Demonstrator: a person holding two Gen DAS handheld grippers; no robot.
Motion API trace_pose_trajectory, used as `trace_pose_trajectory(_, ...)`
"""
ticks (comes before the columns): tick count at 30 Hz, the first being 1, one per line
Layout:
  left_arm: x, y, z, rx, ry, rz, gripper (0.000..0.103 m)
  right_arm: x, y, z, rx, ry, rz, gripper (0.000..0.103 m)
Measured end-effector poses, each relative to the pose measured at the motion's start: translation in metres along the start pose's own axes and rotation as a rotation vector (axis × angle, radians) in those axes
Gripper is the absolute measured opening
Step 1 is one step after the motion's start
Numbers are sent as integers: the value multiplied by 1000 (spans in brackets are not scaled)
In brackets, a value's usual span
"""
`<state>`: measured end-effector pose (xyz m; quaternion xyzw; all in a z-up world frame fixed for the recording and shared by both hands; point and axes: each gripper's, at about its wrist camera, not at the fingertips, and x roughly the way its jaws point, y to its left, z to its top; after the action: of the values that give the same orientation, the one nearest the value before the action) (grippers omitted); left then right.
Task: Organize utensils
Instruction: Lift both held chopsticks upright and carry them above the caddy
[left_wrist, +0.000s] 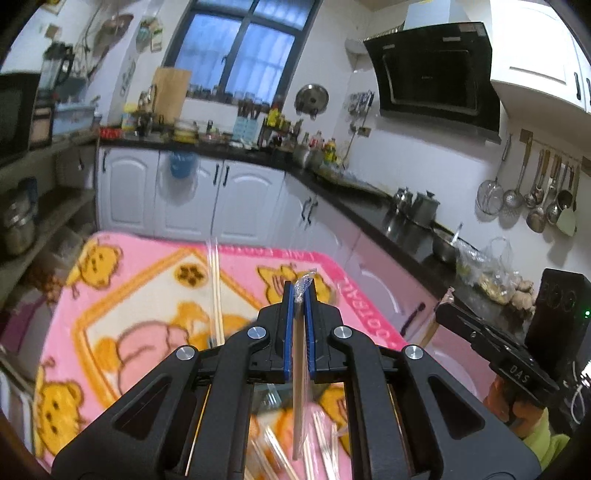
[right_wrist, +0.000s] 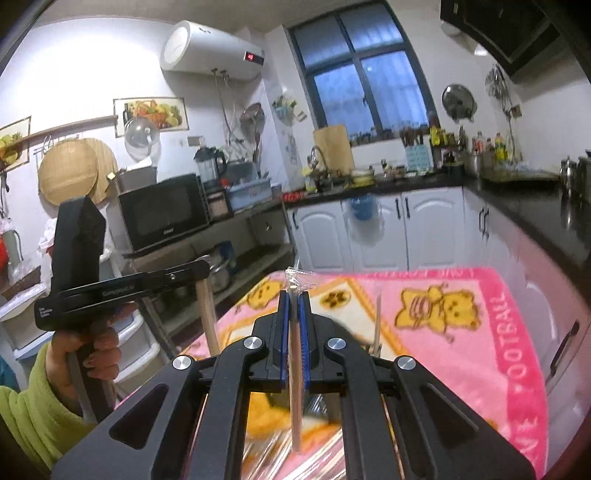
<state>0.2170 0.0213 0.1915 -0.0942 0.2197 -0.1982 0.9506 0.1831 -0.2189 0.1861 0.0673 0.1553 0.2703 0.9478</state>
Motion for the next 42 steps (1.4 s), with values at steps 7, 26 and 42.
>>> trace_pose_trajectory(7, 1, -7, 36, 78, -89, 119, 3, 10, -5, 33, -31, -63, -38, 6)
trace_pose_trajectory(26, 61, 13, 31, 132, -92, 248, 3, 56, -28, 34, -38, -77, -108, 6)
trace_pose_trajectory(42, 86, 33, -4, 100, -25, 237, 3, 100, -43, -10, -17, 53, -118, 8)
